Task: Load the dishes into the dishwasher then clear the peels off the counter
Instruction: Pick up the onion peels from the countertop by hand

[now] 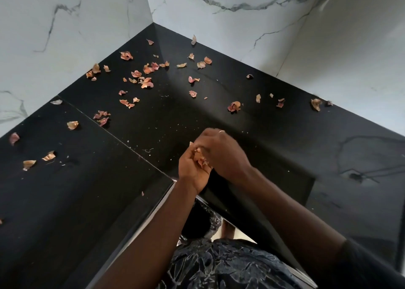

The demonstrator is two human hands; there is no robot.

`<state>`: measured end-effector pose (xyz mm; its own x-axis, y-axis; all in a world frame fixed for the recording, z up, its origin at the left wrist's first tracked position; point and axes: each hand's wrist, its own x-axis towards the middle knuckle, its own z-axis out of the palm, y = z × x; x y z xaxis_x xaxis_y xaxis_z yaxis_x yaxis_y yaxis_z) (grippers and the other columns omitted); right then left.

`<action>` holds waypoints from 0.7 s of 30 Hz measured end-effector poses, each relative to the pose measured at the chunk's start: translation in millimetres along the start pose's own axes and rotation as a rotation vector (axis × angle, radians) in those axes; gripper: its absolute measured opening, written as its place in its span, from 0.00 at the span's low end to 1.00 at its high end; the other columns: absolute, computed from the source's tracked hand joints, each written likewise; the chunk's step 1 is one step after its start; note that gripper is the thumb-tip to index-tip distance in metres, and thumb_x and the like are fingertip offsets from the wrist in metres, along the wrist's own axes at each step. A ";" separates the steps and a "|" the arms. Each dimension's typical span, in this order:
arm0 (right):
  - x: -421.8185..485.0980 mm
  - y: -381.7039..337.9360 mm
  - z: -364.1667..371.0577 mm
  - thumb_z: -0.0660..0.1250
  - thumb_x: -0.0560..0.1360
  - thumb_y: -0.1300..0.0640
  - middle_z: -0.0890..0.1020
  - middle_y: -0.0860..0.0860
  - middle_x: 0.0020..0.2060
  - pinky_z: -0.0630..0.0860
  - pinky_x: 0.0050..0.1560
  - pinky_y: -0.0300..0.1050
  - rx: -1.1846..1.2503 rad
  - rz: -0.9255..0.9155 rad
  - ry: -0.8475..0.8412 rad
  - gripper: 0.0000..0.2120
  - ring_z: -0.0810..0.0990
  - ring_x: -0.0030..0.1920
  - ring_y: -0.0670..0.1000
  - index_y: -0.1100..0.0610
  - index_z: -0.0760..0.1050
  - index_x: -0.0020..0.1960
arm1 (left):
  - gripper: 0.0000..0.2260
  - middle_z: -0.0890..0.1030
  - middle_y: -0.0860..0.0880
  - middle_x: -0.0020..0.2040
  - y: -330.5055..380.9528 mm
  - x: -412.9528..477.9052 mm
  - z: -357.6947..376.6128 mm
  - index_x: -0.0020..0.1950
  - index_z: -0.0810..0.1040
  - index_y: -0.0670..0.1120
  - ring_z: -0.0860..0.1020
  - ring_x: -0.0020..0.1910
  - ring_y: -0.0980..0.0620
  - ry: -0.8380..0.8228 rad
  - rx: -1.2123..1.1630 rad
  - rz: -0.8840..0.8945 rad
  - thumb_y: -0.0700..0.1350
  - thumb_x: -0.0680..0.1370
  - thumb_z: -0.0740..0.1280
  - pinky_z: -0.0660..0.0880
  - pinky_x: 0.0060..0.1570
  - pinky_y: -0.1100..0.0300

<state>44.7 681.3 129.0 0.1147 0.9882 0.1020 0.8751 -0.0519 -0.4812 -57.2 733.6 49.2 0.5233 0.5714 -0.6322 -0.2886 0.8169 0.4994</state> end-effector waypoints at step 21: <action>89.3 175.1 -0.9 0.62 0.77 0.69 0.56 0.54 0.80 0.63 0.75 0.62 -0.241 0.388 -0.316 0.31 0.60 0.77 0.64 0.51 0.64 0.78 | 0.22 0.78 0.32 0.64 13.9 -16.1 -16.7 0.67 0.75 0.35 0.81 0.59 0.37 0.030 -0.170 -0.008 0.52 0.85 0.58 0.82 0.53 0.50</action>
<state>208.6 760.3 54.7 0.3360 0.8832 -0.3271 0.8836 -0.4158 -0.2151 -82.9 737.1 56.4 0.5024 0.5650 -0.6545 -0.4173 0.8214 0.3888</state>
